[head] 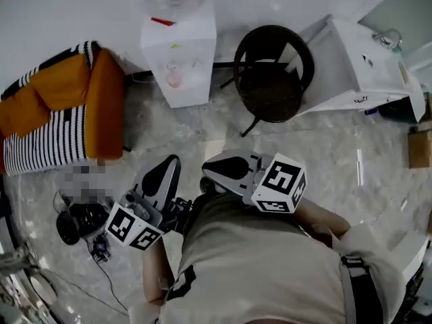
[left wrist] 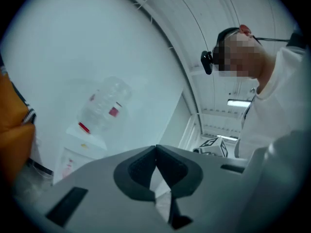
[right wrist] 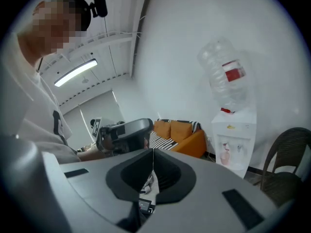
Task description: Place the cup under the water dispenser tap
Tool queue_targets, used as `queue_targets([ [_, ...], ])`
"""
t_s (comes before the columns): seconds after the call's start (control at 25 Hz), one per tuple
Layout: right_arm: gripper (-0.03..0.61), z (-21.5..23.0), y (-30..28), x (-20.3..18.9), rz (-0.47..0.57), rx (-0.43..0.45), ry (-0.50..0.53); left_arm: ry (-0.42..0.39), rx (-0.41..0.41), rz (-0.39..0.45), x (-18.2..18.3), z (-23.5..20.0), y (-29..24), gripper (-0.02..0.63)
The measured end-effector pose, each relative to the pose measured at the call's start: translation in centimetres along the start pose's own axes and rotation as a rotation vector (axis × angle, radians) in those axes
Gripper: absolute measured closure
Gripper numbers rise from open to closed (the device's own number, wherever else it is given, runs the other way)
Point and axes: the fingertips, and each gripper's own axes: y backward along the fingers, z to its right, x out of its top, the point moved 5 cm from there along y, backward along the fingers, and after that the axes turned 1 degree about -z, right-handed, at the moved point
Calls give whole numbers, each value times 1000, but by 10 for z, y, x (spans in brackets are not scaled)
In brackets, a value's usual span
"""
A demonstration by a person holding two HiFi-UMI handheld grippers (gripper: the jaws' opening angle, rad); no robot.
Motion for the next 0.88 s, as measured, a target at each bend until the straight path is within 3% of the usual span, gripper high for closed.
queue_targets([
  [0.12,551,-4,27,-2,22,-55,42,-4,-127,-62,-16,31,-35,557],
  [0.28,551,-9,64,-3,70,-109,65,-62,-206,-116,-20,73,-65,557],
  [0.48,550,1,100,-4,107,-158,74,-63,-251,-138,-22,93,-93,557],
  [0.88,551,30,171,-11,168,-203,84,-90,-238,-166,-43,129,-147,557],
])
